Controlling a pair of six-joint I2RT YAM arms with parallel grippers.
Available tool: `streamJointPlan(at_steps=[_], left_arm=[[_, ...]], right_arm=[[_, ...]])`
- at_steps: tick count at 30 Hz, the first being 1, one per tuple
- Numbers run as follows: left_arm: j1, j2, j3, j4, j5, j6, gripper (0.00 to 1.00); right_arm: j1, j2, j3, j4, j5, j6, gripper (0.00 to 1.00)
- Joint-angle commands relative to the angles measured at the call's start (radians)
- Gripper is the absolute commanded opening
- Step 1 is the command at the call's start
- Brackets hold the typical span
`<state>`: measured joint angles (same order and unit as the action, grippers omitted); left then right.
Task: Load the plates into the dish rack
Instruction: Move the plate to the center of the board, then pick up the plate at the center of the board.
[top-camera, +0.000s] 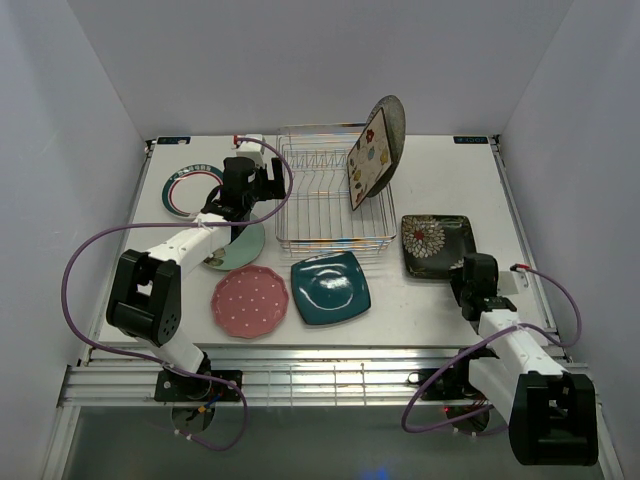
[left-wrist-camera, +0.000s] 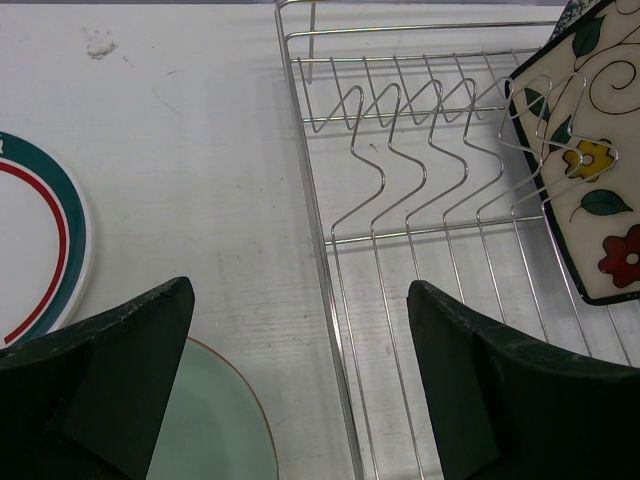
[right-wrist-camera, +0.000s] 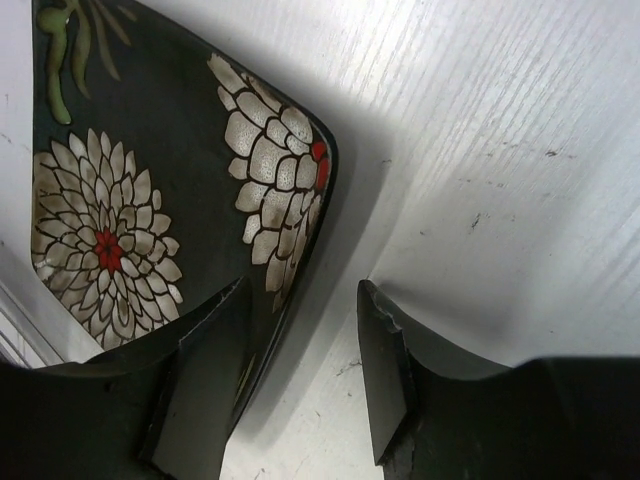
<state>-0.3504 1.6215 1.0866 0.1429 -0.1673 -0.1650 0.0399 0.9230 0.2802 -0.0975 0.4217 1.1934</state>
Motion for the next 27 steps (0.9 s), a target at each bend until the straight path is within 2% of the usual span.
streamJointPlan(at_steps=[1,13,27], left_arm=[[0.004,-0.028,0.018,0.012,0.014,0.005,0.98],[0.004,-0.025,0.019,0.012,0.015,0.004,0.98],[0.004,-0.023,0.019,0.012,0.012,0.005,0.98]], right_arm=[[0.005,-0.026,-0.026,0.084,-0.046,0.000,0.53],[0.060,0.103,-0.026,0.205,-0.097,0.046,0.53],[0.071,0.139,-0.111,0.328,-0.086,0.149,0.50]])
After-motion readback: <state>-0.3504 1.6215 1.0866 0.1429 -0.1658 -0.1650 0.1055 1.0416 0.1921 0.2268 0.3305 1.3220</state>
